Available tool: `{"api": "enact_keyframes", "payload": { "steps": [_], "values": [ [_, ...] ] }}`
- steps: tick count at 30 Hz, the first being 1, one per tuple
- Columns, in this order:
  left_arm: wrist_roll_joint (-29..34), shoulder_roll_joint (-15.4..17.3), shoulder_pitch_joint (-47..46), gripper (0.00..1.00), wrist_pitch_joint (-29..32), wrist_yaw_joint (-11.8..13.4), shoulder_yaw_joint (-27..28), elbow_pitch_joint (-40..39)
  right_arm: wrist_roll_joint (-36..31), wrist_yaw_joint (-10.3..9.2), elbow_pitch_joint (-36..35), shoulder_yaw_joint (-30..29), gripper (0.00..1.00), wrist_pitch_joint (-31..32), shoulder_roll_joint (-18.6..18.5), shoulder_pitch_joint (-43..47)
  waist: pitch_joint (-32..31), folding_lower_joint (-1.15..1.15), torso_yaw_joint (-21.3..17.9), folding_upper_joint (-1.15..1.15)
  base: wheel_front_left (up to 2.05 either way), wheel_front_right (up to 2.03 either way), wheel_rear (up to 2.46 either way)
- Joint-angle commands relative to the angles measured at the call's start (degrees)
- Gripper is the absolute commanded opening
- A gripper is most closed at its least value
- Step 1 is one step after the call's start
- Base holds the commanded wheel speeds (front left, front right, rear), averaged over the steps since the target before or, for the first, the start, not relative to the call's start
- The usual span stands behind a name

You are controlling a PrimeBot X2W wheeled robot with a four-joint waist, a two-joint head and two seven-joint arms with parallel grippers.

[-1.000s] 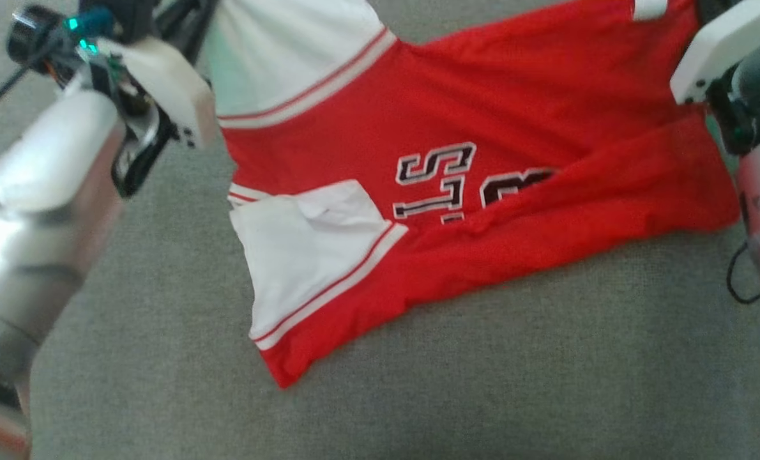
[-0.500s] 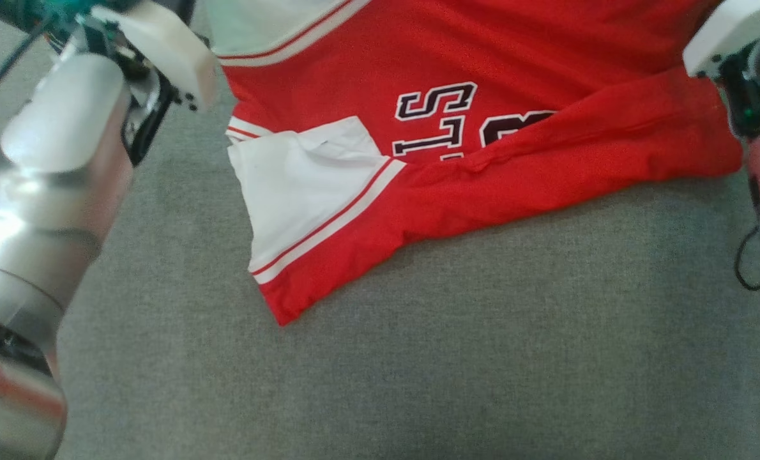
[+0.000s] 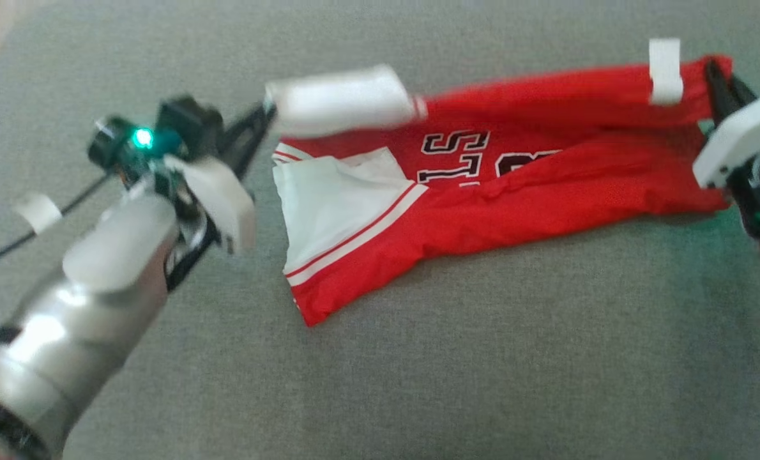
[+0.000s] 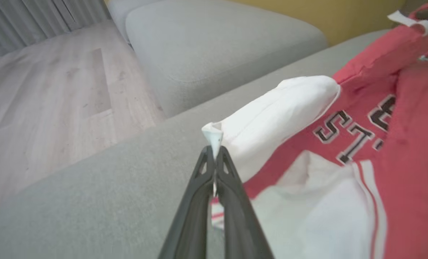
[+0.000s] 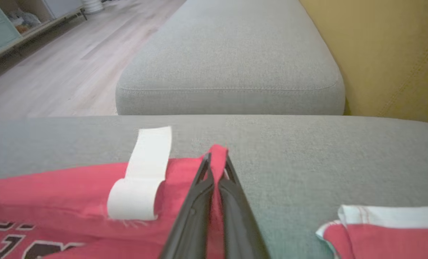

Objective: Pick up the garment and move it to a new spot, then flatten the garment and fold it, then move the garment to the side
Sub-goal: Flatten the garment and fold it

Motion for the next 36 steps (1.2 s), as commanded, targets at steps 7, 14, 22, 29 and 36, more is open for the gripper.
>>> {"api": "enact_keyframes", "payload": {
  "steps": [7, 14, 22, 29, 36],
  "values": [
    [-4.85, 8.9, 5.27, 0.0, 7.12, -0.15, -3.19, -16.35, 5.94, -0.04, -5.18, 6.22, 0.0, 5.66, -6.76, 5.98, -3.17, 0.01, 1.42, 0.0, 0.0, 0.0, 0.0],
    [-8.07, 14.53, 8.44, 0.0, 12.94, 0.34, -4.32, -26.86, 8.71, -0.04, -7.27, 10.07, 0.0, 9.56, -10.5, 8.33, -4.41, 0.01, 1.29, 0.0, 0.0, 0.0, 0.0],
    [-9.23, 16.67, 9.94, 0.0, 16.73, 1.58, -5.51, -33.58, 9.97, -0.04, -9.26, 13.12, 0.0, 11.93, -12.83, 9.15, -4.38, 0.01, 0.74, 0.0, 0.0, 0.0, 0.0],
    [-7.31, 17.41, 11.02, 0.0, 19.11, 2.31, -7.42, -35.4, 8.94, -0.04, -8.81, 14.51, 0.87, 12.03, -13.25, 8.44, -3.52, 0.01, -0.04, 0.0, 0.0, 0.0, 0.0],
    [-2.46, 16.88, 11.12, 1.0, 16.68, 6.51, -7.8, -32.27, 9.87, -0.04, -9.06, 13.79, 1.0, 10.41, -12.43, 7.63, -3.99, 0.01, -0.83, 0.0, 0.0, 0.0, 0.0]
  ]
}}
